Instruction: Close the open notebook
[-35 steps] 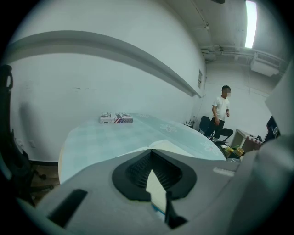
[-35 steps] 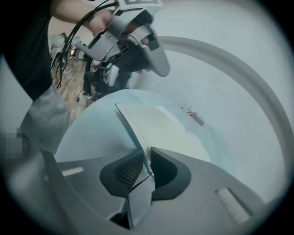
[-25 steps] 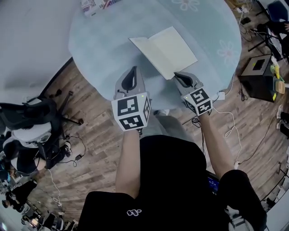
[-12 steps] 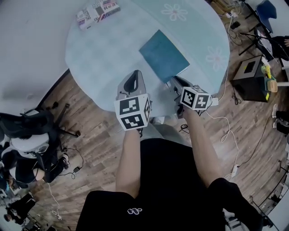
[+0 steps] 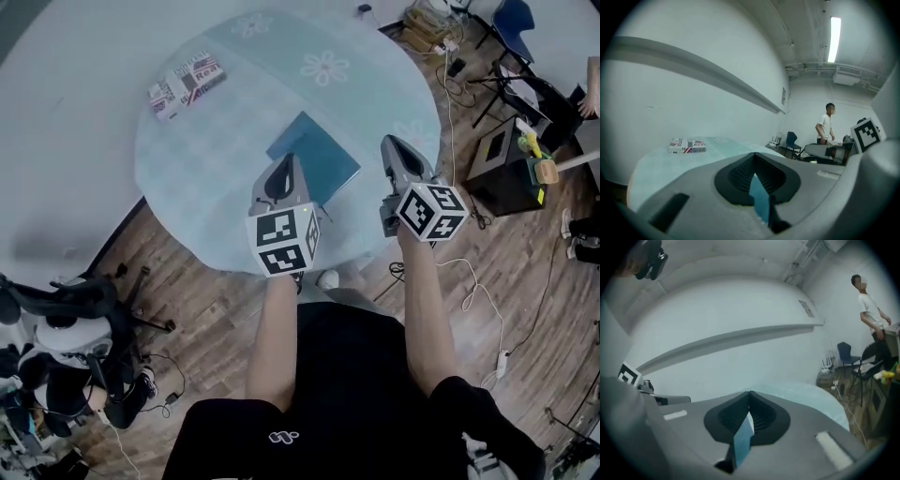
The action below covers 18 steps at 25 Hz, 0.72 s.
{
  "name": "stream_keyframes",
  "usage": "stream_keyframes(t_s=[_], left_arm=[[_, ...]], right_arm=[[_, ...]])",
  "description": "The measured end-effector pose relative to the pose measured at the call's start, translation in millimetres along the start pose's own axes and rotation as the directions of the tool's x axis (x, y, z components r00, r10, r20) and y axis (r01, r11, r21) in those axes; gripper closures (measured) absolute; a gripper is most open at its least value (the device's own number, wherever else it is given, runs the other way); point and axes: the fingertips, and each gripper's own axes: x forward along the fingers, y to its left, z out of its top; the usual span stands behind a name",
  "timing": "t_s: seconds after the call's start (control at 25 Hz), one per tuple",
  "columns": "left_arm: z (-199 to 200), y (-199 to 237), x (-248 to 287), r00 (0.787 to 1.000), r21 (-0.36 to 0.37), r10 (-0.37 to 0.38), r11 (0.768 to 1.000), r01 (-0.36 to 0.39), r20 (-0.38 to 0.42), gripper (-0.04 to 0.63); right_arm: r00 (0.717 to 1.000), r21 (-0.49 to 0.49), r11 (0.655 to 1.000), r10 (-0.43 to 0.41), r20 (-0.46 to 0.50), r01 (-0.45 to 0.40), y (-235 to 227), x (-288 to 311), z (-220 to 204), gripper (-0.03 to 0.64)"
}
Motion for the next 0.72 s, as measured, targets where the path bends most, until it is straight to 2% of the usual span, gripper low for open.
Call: stream_keyframes(t_s=[0.2,0.28,0.48,0.72], left_arm=[[56.7,-33.4,4.1,0.992,0.044,-0.053,0.998,0.048,0.112,0.592],[75.8,-44.9,4.0,0.986,0.072,-0.077,0.995,0.067,0.150,0.592],[98.9,-52.9,0.6,0.976,0.111,-0.101,0.991,0.080,0.194,0.592],[103.2,-54.7,1.3,0.978,0.123,-0.107,0.989,0.085,0.180,0.592]], right_arm=[[0.985,-0.147,0.989,0.047,0.166,-0.022,14.2,-27.8,82.0,0.609],[0.979,-0.183,0.983,0.051,0.196,-0.015,15.6,-35.2,101.2,0.609],[0.973,-0.216,0.976,0.046,0.225,0.004,17.6,-46.1,116.8,0.607],[0.978,-0.204,0.979,0.030,0.208,0.013,13.9,-48.1,114.5,0.606]])
